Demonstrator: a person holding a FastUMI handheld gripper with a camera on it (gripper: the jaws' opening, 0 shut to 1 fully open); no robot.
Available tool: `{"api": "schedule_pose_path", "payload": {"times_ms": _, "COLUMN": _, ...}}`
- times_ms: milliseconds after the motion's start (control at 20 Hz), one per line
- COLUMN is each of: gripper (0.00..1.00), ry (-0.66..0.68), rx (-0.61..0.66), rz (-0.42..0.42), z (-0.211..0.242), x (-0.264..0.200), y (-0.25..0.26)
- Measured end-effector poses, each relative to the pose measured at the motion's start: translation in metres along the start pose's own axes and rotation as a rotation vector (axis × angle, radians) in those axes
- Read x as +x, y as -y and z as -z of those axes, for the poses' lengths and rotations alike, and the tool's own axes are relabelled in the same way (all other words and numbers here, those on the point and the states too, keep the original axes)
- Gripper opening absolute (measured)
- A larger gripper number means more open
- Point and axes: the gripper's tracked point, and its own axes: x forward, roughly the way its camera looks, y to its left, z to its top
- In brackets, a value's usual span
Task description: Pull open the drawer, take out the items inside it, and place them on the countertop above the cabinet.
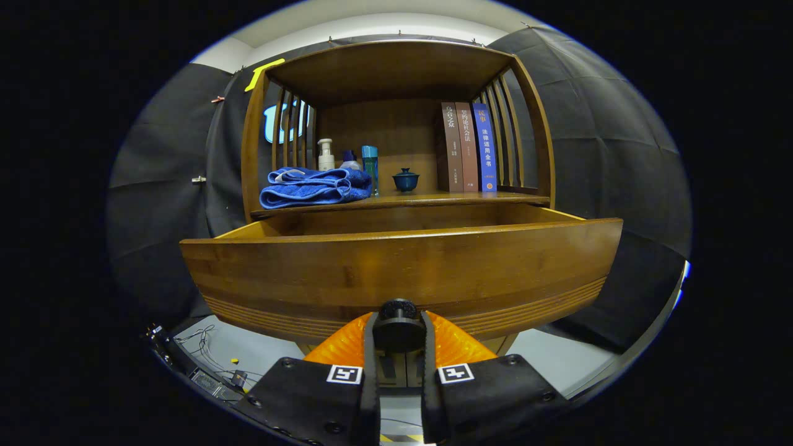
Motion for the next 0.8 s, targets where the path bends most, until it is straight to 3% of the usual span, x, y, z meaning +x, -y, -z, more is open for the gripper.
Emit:
{"api": "schedule_pose_path", "payload": {"times_ms": 600, "gripper": 0.3, "ry": -0.026, "rx": 0.011, "rz": 0.005, "z": 0.016, "x": -0.042, "y": -0.004}}
{"api": "schedule_pose_path", "payload": {"times_ms": 700, "gripper": 0.4, "ry": -0.033, "rx": 0.023, "rz": 0.002, "z": 0.017, "x": -0.046, "y": -0.004}}
{"api": "schedule_pose_path", "payload": {"times_ms": 800, "gripper": 0.59, "ry": -0.003, "rx": 0.019, "rz": 0.027, "z": 0.006, "x": -0.06, "y": 0.005}}
